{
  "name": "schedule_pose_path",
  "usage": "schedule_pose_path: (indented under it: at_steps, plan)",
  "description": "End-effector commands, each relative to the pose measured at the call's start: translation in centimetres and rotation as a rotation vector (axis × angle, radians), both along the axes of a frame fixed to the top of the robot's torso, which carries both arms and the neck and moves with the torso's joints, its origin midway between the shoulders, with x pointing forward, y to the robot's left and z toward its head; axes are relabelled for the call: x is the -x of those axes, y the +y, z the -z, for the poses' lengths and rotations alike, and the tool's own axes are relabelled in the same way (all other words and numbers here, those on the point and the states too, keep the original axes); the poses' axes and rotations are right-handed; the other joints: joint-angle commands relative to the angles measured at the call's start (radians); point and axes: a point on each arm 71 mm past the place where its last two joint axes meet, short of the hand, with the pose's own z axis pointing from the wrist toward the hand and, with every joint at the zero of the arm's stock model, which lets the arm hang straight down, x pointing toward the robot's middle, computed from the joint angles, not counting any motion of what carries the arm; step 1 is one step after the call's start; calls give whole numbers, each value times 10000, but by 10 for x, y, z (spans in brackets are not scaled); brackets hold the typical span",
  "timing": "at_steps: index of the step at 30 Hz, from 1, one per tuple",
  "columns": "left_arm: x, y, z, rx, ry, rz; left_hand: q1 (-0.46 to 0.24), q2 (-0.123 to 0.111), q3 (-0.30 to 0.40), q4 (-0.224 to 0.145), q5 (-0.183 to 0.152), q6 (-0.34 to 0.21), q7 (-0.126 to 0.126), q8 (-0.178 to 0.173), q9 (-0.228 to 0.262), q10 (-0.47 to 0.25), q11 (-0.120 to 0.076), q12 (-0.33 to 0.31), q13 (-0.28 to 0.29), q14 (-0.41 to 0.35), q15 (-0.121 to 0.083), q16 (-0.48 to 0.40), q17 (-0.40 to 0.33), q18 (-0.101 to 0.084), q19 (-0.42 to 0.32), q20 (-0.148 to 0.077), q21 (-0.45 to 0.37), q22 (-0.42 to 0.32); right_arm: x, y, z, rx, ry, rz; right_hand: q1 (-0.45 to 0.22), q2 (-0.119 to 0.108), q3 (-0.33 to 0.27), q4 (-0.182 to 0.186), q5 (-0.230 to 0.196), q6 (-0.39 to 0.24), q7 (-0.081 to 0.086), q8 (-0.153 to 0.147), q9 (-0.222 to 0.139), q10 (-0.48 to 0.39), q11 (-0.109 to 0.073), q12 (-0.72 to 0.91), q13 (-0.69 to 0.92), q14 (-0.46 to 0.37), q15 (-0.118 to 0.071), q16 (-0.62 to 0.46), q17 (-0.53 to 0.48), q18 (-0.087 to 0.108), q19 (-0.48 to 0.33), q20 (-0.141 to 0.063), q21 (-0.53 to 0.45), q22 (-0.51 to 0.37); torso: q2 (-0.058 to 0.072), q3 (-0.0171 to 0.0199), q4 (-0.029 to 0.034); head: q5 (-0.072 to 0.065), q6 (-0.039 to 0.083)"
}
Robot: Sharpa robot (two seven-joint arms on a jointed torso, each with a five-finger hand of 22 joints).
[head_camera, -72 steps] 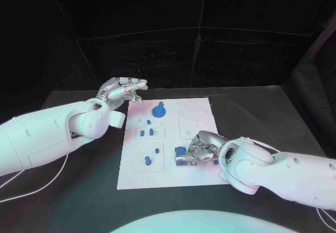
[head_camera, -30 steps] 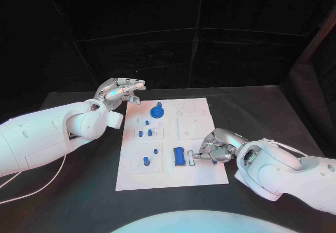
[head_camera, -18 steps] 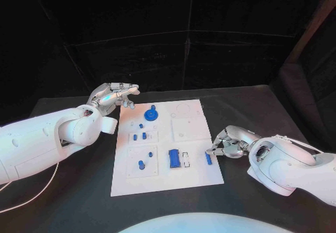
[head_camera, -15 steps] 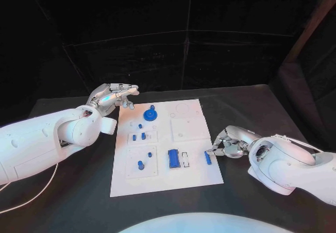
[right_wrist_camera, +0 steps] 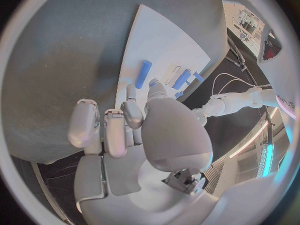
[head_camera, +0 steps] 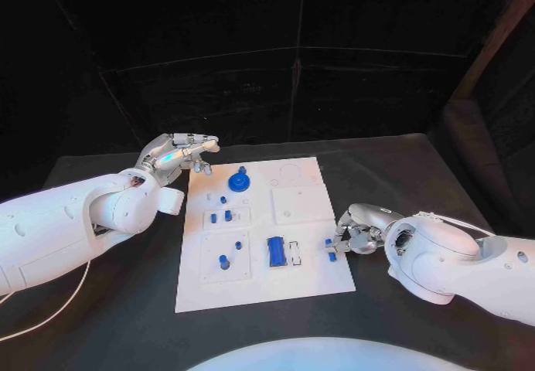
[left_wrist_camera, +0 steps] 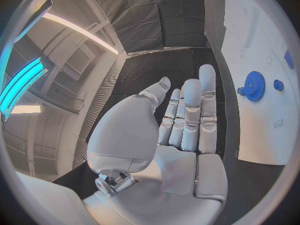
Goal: Assemble the parts on the task board
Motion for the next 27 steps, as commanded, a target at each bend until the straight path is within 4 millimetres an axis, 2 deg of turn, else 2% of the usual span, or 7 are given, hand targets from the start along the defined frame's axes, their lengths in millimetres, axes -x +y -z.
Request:
schedule_pose_path:
  at_steps: [1, 6, 17, 20, 22, 24, 27]
  plan:
    - [0, -1, -1, 88, -30, 106, 66, -5, -38, 7, 42, -53, -18, 50, 12, -80, -17, 41, 4, -44, 10, 34, -8, 137, 84, -20, -53, -9, -1, 3, 2, 371, 6, -233, 15, -94, -80, 5, 55, 21, 44, -58, -1, -65, 29, -71, -22, 540, 72, -70, -31, -138, -48, 15, -77, -31, -7, -10, -3, 24, 7]
    - [0, -1, -1, 92, -31, 113, 66, -5, -38, 7, 42, -53, -18, 50, 12, -80, -17, 41, 4, -44, 10, 34, -8, 137, 84, -20, -53, -9, -4, 6, 5, 528, 18, -314, 155, -122, -87, -37, 66, 23, 48, -85, 8, -81, 33, -87, -25, 537, 76, -79, -38, -137, -56, 18, -86, -36, 3, -13, -9, 41, -5]
    - [0, -1, -1, 91, -28, 111, 66, -5, -38, 7, 42, -53, -18, 50, 12, -80, -17, 41, 4, -44, 10, 34, -8, 137, 84, -20, -53, -9, -4, 15, 12, 1388, 274, -944, 1039, -139, -48, -513, 121, 94, 60, -186, 57, -128, 34, -146, -19, 529, 77, -118, -76, -131, -85, 22, -125, -65, -1, -7, 3, 27, -76]
    - [0, -1, -1, 88, -27, 107, 66, -5, -38, 7, 42, -53, -18, 50, 12, -80, -17, 41, 4, -44, 10, 34, -8, 137, 84, -20, -53, -9, -5, 18, 13, 1712, 184, -1161, 1683, 3, 168, -859, 150, 111, 35, -225, 60, -181, 2, -212, -58, 521, 50, -139, -106, -123, -104, 7, -146, -93, -9, -5, -4, 53, -57]
    - [0, -1, -1, 90, -28, 110, 87, 6, -41, -1, 42, -58, -17, 56, 12, -88, -17, 50, 2, -44, 9, 36, -13, 137, 89, -21, -58, -14, -6, 21, 13, 1941, 103, -1304, 2117, 139, 376, -1085, -226, 131, 49, -278, 46, -236, 6, -289, -108, 516, 43, -153, -118, -121, -117, -9, -164, -112, -13, -3, -13, 63, -34]
    - [0, -1, -1, 93, -29, 118, 87, 6, -41, -1, 42, -58, -17, 56, 12, -88, -17, 50, 2, -44, 9, 36, -13, 137, 89, -21, -58, -14, -6, 23, 13, 2118, 51, -1401, 2311, 215, 512, -1195, -430, 169, 56, -328, 30, -255, 12, -326, -125, 519, 54, -149, -95, -122, -122, -7, -175, -122, -16, -4, -11, 77, -34]
    - [0, -1, -1, 94, -29, 119, 87, 6, -41, -1, 42, -58, -17, 56, 12, -88, -17, 50, 2, -44, 9, 36, -13, 137, 89, -21, -58, -14, -6, 24, 13, 2222, 2, -1440, 2397, 295, 626, -1230, -393, 200, 55, -370, 14, -269, 8, -355, -140, 519, 54, -153, -95, -122, -123, -4, -181, -125, -11, -10, -3, 80, -41]
